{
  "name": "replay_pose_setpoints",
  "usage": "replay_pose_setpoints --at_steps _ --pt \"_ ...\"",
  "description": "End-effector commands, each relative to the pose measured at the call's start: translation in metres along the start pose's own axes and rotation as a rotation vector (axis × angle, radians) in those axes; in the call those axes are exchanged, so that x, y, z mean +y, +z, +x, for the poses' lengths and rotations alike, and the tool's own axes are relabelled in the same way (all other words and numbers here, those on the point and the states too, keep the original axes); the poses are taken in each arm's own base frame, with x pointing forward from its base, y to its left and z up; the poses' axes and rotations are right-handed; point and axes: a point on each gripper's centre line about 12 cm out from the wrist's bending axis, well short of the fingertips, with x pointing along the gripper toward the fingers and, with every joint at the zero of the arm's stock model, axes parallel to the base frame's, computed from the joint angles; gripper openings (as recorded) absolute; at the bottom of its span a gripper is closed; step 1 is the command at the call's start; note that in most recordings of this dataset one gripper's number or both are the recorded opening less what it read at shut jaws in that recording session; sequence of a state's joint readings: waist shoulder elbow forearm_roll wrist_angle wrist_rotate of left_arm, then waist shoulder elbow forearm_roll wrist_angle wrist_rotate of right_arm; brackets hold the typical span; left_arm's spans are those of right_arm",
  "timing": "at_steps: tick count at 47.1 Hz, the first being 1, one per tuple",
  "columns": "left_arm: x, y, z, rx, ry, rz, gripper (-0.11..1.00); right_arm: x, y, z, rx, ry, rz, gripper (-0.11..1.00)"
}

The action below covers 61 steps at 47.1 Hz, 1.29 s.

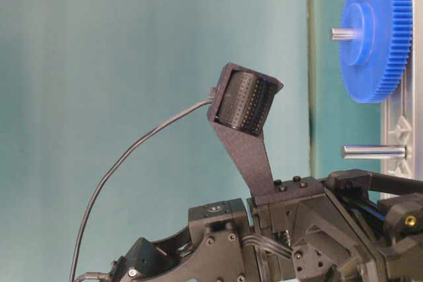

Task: Find the location of the shaft and insert the small gear.
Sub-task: 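Lift the small blue gear with the left gripper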

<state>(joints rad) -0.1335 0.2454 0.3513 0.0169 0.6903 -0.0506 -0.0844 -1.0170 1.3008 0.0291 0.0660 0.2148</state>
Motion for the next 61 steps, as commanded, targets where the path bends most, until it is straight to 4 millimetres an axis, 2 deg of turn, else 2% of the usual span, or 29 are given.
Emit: replay_pose_setpoints --at_steps 1,10,30,49,61 --pt "-0.001 0.007 -0.011 -0.031 0.0 0.008 0.64 0.0 0.004 0.001 -0.01 -0.001 0.013 0.02" --pt "-0.001 0.01 -0.019 -0.037 0.0 0.009 0.64 0.001 0.004 0.0 -0.011 0.0 0.013 0.01" --pt "-0.003 0.012 -0.052 -0.031 0.0 0.009 0.64 0.0 0.004 0.0 -0.012 -0.002 0.012 0.01" --pt "-0.002 0.022 -0.086 -0.051 0.004 0.013 0.64 0.001 0.004 0.0 -0.011 0.0 0.013 0.01" --pt "-0.001 0.024 -0.1 -0.031 0.008 0.029 0.64 0.001 0.004 0.0 -0.011 0.0 0.012 0.02"
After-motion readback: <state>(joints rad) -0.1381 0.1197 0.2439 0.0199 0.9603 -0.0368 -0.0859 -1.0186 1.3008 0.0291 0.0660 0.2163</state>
